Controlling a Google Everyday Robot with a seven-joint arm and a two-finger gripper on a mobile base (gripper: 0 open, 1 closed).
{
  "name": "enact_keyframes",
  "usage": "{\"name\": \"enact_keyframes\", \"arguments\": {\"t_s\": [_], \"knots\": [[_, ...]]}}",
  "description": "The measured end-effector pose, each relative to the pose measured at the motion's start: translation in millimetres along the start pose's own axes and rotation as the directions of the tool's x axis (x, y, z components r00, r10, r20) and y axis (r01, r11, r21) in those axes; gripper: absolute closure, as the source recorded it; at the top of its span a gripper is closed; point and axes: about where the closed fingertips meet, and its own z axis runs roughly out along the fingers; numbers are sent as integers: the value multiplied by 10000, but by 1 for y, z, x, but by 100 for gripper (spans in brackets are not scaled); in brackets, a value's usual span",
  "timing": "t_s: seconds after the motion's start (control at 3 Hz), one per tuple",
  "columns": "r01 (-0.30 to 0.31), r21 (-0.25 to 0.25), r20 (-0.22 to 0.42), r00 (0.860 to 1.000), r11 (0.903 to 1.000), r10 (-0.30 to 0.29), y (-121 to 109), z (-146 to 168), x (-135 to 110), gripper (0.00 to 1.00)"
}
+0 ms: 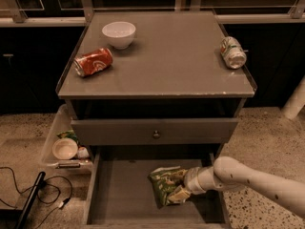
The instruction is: Place green jalapeno chip bag into middle drawer
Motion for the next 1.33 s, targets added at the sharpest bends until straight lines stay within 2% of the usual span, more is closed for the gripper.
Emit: {"name": "enact_keyframes", "arguments": {"t_s": [0.33,1.0,1.33], "knots": [[0,-1,0,10000,10000,0,0,0,0,0],[31,-60,164,9999,10000,-30,5,-7,-2,0],[793,437,254,9964,9959,-805,23,-44,-18,0]]}}
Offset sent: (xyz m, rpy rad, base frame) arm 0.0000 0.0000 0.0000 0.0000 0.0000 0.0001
